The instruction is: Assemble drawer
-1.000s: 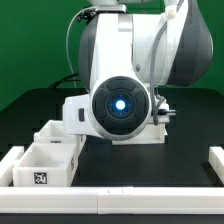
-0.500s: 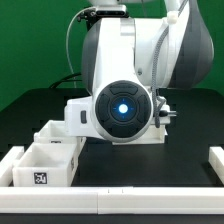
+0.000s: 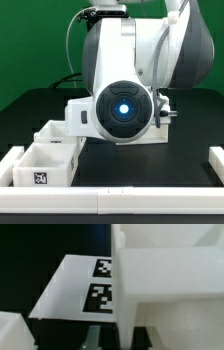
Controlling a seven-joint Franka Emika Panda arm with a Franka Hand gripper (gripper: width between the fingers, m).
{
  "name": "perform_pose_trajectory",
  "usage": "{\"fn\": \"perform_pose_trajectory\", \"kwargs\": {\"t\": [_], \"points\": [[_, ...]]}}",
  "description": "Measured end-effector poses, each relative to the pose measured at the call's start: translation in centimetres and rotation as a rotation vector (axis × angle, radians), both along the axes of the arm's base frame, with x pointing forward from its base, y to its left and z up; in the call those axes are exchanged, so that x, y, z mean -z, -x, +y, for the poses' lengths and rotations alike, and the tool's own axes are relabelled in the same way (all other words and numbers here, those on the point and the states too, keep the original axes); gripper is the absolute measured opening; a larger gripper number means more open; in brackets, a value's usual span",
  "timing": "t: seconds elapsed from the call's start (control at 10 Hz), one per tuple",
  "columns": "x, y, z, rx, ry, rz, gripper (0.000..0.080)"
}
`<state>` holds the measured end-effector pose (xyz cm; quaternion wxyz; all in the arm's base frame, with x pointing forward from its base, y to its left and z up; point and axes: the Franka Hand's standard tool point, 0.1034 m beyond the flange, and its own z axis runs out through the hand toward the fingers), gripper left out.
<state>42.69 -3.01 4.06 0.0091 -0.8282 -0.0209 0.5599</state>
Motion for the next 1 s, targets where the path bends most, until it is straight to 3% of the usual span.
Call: {"fn": "perform_pose_trajectory", "kwargs": {"t": [0.2,0.4,0.5,0.6,0.8,1.0], "points": [[-1.2,-1.1,1.1,0.005,-0.013,-0.008,0.0033],[-5.1,-4.1,2.0,0.047,-0.047,-0.077,0.0033],[-6.3,-6.3,1.7,0.069,-0.074,-0.188,0.0033],[-6.6,-7.6,1.3,0.074,-0.075,-0.328,0.0034],[-6.3,-6.6,1.5,0.071,-0.071,-0.399,0.0034],[-6.4,-8.0,1.5,0.069,-0.065,-0.531,0.0034]]}}
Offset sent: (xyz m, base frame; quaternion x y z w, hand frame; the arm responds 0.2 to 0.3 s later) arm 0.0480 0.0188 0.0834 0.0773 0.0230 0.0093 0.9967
